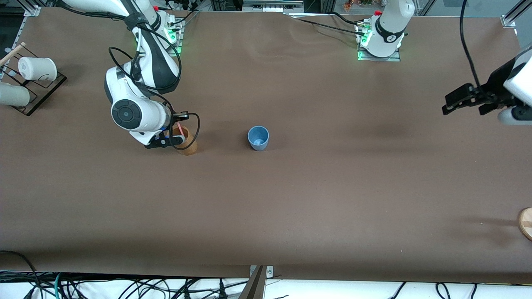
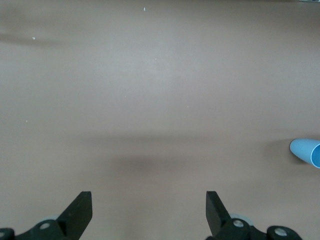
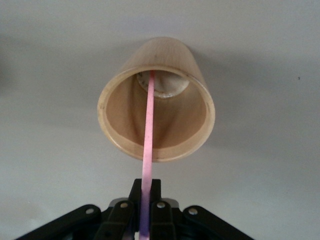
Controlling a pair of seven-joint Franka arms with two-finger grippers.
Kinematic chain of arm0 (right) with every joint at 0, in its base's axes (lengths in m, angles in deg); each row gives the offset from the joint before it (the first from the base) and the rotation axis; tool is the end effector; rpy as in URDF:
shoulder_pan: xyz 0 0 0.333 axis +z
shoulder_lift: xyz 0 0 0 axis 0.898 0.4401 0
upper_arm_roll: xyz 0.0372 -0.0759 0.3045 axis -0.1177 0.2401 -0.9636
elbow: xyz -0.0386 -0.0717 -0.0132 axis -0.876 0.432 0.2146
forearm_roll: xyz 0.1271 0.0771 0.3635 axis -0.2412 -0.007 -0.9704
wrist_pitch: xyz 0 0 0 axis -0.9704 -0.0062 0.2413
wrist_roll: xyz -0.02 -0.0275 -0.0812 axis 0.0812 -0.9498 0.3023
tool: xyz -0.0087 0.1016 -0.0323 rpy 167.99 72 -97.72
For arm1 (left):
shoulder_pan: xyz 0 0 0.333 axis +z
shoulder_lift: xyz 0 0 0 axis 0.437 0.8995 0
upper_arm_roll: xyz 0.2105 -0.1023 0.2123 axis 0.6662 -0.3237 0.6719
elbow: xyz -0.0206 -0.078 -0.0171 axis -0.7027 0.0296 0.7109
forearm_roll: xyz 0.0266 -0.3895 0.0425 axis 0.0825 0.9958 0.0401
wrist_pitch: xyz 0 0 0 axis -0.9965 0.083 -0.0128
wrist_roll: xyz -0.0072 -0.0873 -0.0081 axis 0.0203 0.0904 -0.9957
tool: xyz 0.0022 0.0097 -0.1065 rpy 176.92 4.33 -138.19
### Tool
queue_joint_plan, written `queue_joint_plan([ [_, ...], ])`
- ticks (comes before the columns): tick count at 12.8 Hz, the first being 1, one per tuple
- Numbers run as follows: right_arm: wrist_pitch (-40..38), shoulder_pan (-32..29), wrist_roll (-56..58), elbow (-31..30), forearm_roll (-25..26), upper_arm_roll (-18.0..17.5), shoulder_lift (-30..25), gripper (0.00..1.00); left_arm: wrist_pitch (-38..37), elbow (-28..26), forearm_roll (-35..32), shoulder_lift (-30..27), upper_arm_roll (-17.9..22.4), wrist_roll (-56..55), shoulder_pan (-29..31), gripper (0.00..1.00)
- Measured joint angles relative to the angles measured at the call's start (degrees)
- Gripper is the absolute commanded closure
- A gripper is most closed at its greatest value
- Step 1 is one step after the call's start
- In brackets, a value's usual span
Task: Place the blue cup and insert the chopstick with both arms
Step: 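Grasp the pink chopstick with the right gripper while the left gripper withdraws, then lift the chopstick out and carry it over the blue cup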
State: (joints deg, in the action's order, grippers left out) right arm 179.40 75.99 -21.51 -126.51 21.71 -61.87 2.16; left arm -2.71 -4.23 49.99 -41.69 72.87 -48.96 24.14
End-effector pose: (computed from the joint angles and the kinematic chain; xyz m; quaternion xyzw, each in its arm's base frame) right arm 0.5334 0.2035 0.3066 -0.9795 -0.0681 0.1895 0.0045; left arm 0.5766 -0.0337 0.6349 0.9990 0.0235 -0.0207 0.0332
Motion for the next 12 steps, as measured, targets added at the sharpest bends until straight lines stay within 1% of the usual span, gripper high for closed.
queue_joint_plan([
  [3,-3.0,0.0,0.0,2.6,0.0,0.0,-1.0,1.00,-0.9,-3.6,0.0,-2.4,-0.1,0.9,0.0,0.00],
  [4,-5.9,0.0,0.0,4.6,0.0,0.0,-1.2,1.00,-1.2,-4.1,0.0,-2.6,-0.1,2.7,0.0,0.00],
  [6,-14.3,0.0,0.0,9.8,-0.2,0.0,-1.7,1.00,-1.3,-4.5,-0.2,-2.7,0.0,5.5,0.1,0.00],
  [8,-21.8,0.0,0.0,15.6,-1.6,0.0,-2.2,1.00,-1.3,-5.7,-0.2,-3.4,0.1,6.0,0.2,0.00],
  [10,-26.4,0.0,-0.3,20.2,-7.5,0.0,-2.4,1.00,-1.3,-6.8,-0.2,-3.8,0.1,6.0,0.2,0.00],
  [12,-27.4,0.4,-4.0,22.5,-13.5,-0.1,-2.4,1.00,-1.2,-6.8,-0.2,-3.6,0.1,6.1,0.2,0.00],
])
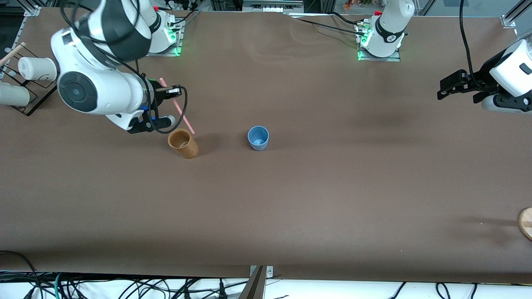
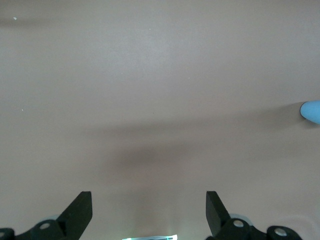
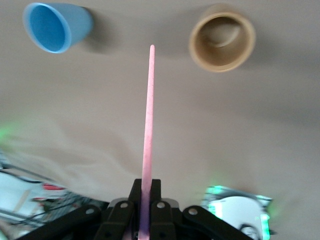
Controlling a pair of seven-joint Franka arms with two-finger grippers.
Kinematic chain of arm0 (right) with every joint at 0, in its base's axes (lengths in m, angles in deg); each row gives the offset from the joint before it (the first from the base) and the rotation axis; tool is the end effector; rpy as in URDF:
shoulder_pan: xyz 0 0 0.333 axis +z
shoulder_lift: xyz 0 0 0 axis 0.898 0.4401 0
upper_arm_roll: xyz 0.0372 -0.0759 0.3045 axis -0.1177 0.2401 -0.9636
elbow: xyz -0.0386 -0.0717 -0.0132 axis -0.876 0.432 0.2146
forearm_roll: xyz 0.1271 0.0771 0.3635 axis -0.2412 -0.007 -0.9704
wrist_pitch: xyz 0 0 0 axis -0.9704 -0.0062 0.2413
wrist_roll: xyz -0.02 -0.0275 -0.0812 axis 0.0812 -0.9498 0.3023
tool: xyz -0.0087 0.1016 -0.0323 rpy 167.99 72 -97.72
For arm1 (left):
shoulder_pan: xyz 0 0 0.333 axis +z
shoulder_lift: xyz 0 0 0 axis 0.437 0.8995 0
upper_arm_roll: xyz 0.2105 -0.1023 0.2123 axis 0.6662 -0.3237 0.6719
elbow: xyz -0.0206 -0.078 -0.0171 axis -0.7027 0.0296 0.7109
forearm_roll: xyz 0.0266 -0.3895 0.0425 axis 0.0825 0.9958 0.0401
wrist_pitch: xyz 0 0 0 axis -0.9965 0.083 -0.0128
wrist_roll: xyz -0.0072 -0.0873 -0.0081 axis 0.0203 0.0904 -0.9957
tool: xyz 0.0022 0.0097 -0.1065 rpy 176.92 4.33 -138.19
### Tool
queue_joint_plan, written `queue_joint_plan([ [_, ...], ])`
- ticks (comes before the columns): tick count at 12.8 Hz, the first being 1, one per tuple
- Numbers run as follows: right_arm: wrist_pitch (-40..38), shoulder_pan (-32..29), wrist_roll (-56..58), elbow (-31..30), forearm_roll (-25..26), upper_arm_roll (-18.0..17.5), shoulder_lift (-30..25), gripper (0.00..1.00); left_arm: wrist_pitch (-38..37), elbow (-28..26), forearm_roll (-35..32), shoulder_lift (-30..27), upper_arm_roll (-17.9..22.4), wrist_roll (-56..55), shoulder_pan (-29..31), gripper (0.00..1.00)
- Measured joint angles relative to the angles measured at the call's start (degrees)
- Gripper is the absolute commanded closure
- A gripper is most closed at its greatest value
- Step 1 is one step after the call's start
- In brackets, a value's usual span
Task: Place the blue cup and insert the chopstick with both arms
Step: 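Lift the chopstick out and carry it over the blue cup, then lower the chopstick into the blue cup with the right gripper, then release the chopstick and retract the right gripper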
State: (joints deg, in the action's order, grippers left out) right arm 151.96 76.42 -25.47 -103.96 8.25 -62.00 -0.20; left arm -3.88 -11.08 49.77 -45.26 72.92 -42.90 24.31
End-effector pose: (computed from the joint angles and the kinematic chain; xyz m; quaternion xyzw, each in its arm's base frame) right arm 0.5445 0.2404 0.4827 -0.9629 -0.0519 0.2438 0.1035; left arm 0.5542 -0.0306 0.6135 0.9975 -0.0267 -0.0576 0.0313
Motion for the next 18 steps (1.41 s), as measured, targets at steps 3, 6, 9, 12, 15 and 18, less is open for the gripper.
queue_joint_plan([
  [3,2.6,5.1,-9.9,2.8,-3.2,-0.2,1.7,1.00,0.0,0.0,0.0,0.3,-0.1,0.0,0.0,0.00],
  [6,9.7,13.0,-21.2,7.7,-4.4,-0.4,6.8,1.00,0.1,0.0,0.0,0.3,-0.2,0.2,0.0,0.00],
  [9,14.6,15.9,-24.1,8.8,-4.5,-0.4,10.8,1.00,0.1,0.0,0.0,0.4,0.0,0.6,0.2,0.00],
  [12,15.1,17.2,-24.8,8.9,-4.4,-0.4,14.6,1.00,0.1,0.0,0.0,0.7,0.0,0.8,0.3,0.00],
  [15,16.0,17.9,-24.9,9.1,-3.5,-0.3,17.6,0.02,0.1,0.0,0.0,0.8,0.0,0.8,0.3,0.00],
  [18,17.7,18.5,-25.1,9.4,-1.2,-0.3,18.8,0.00,0.1,0.0,0.0,0.8,0.0,0.9,0.3,0.00],
])
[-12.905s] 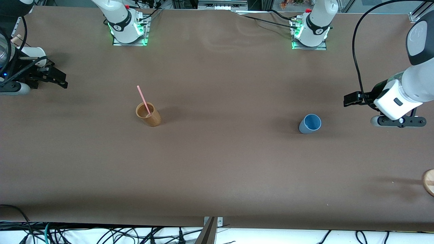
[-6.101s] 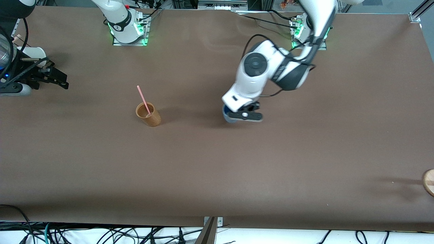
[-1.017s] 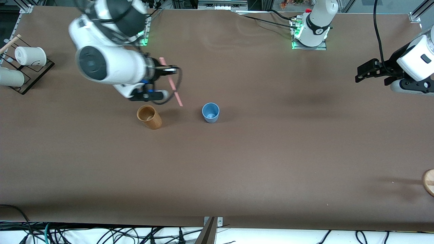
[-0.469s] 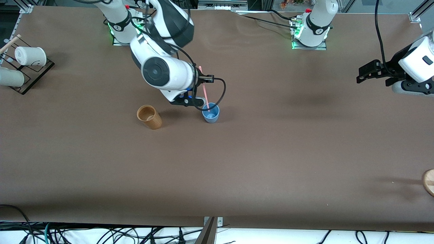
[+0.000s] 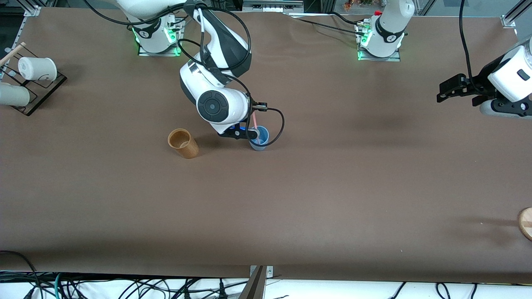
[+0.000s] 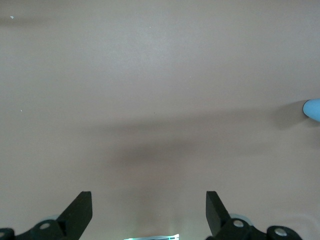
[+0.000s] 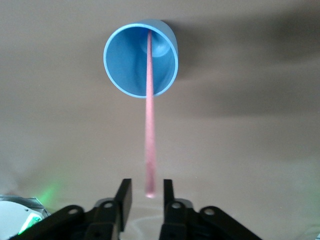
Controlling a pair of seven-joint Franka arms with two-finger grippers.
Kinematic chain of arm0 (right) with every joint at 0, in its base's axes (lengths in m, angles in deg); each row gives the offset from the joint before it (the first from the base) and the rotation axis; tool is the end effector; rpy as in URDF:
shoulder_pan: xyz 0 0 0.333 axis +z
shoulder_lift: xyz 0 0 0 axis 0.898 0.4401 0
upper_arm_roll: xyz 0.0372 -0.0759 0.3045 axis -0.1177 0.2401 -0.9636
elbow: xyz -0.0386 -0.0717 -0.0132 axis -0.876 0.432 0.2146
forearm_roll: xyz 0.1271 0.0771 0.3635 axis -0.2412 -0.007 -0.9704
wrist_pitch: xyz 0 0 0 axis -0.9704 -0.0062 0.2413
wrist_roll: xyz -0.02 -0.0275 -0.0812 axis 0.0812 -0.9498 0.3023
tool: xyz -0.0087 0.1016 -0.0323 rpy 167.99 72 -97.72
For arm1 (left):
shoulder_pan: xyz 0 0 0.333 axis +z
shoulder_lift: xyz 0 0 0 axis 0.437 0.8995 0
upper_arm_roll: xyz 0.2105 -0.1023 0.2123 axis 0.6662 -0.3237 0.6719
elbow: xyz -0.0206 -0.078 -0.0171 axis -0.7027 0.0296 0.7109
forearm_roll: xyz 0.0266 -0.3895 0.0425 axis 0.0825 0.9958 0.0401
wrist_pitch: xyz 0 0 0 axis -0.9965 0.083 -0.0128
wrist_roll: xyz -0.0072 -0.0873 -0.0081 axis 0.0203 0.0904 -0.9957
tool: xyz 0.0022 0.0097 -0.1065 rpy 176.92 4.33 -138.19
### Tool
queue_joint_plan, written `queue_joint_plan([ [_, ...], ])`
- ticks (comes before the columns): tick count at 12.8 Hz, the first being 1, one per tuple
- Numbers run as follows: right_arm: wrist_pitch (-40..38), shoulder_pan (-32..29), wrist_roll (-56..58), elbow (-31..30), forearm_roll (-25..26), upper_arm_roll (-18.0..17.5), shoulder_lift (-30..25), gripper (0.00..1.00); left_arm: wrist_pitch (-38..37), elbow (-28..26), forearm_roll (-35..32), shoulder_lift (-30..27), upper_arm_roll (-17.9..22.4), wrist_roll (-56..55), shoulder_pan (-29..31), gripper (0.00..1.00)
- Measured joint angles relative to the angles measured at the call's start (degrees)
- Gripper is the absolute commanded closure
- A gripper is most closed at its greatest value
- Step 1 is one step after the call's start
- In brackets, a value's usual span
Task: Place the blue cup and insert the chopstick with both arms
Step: 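Release the chopstick and retract the right gripper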
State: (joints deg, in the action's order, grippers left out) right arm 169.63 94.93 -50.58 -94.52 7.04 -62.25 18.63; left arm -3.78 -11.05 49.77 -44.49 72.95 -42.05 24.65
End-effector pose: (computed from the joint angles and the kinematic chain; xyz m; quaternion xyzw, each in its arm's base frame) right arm 0.5231 0.4509 0.3603 -0.9697 0.0485 0.2279 0.0737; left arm 0.5583 -0.0271 0.6064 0.9970 -0.0306 -0.0628 0.0320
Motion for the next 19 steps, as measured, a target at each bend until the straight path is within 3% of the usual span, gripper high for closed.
queue_joint_plan([
  [4,-0.1,0.0,-0.1,2.8,4.1,3.6,-2.5,0.00,0.0,0.0,0.0,0.0,0.0,0.0,0.0,0.00],
  [6,-0.4,-0.1,0.4,3.4,9.8,7.2,-6.1,0.00,0.0,0.0,0.0,0.0,0.0,0.0,0.0,0.00],
  [8,-2.1,-0.1,5.9,3.5,13.2,12.5,-10.1,0.00,0.0,0.0,0.0,0.0,0.0,0.0,0.0,0.00],
  [11,-7.8,-0.3,19.8,3.2,13.3,22.2,-14.3,0.00,0.0,0.0,0.0,0.0,0.0,0.0,0.0,0.00],
  [12,-9.0,-1.4,23.1,2.2,13.5,23.9,-15.5,0.00,0.0,0.0,0.0,0.0,0.0,0.0,0.0,0.00],
  [14,-8.8,-7.7,30.1,-2.7,14.1,22.3,-19.2,0.00,0.0,0.0,0.0,0.1,0.0,0.0,0.0,0.00],
  [19,-2.4,-27.7,35.5,-17.3,17.0,6.7,-31.3,0.00,0.0,0.0,0.0,0.1,0.0,0.0,0.0,0.00],
])
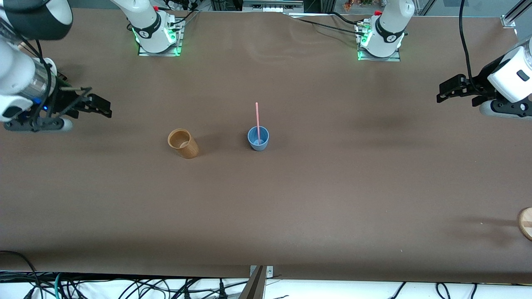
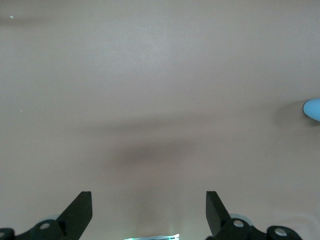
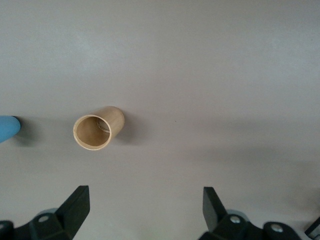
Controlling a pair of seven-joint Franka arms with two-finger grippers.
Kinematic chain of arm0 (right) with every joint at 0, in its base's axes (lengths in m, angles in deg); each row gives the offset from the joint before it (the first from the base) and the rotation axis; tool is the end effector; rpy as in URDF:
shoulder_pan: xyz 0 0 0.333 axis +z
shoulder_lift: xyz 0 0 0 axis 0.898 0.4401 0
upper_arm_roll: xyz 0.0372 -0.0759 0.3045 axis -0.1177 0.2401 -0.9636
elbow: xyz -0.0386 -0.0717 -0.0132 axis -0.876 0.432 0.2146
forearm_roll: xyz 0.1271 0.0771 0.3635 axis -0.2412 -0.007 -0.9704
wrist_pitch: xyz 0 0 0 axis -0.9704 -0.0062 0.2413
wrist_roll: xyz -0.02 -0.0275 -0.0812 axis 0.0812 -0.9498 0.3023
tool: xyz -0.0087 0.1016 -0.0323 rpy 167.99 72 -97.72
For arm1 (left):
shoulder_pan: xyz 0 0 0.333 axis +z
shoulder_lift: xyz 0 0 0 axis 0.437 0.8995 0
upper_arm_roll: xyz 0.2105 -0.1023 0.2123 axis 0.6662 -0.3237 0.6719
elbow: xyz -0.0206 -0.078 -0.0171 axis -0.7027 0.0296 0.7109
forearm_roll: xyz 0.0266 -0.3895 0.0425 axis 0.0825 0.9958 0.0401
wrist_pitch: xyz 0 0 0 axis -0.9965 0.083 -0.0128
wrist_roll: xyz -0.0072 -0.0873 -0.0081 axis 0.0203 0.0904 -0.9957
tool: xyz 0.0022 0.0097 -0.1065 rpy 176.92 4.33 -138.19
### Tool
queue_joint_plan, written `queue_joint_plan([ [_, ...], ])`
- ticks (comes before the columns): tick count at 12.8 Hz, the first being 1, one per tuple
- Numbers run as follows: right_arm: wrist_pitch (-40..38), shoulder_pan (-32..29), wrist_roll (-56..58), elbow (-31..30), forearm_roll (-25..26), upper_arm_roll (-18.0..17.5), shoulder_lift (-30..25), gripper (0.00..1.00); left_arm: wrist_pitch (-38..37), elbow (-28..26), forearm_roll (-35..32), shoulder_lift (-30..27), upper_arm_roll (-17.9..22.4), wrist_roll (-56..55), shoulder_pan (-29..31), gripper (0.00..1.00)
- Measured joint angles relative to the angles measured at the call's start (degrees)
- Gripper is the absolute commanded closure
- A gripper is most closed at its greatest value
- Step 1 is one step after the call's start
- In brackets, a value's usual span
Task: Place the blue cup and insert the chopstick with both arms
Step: 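Release the chopstick and retract the right gripper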
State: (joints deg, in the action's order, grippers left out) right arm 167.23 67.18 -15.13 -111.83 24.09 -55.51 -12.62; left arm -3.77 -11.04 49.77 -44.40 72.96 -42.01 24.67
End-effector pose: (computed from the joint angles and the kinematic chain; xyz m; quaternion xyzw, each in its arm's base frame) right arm 0.5684 0.0567 0.5545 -0.9993 -0.0075 0.0342 0.0142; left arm 0.5588 -0.0268 0.6056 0.9970 -0.0307 -0.0634 0.0320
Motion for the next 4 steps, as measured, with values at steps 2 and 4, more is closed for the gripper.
queue_joint_plan([
  [2,-1.3,-1.6,0.0,-1.0,0.9,-1.5,-1.8,0.00,0.0,0.0,0.0,0.0,0.0,0.0,0.0,0.00],
  [4,-2.2,-1.8,-0.5,-0.9,1.5,-1.5,-2.5,0.00,0.0,0.0,0.0,0.0,0.0,0.0,0.0,0.00],
])
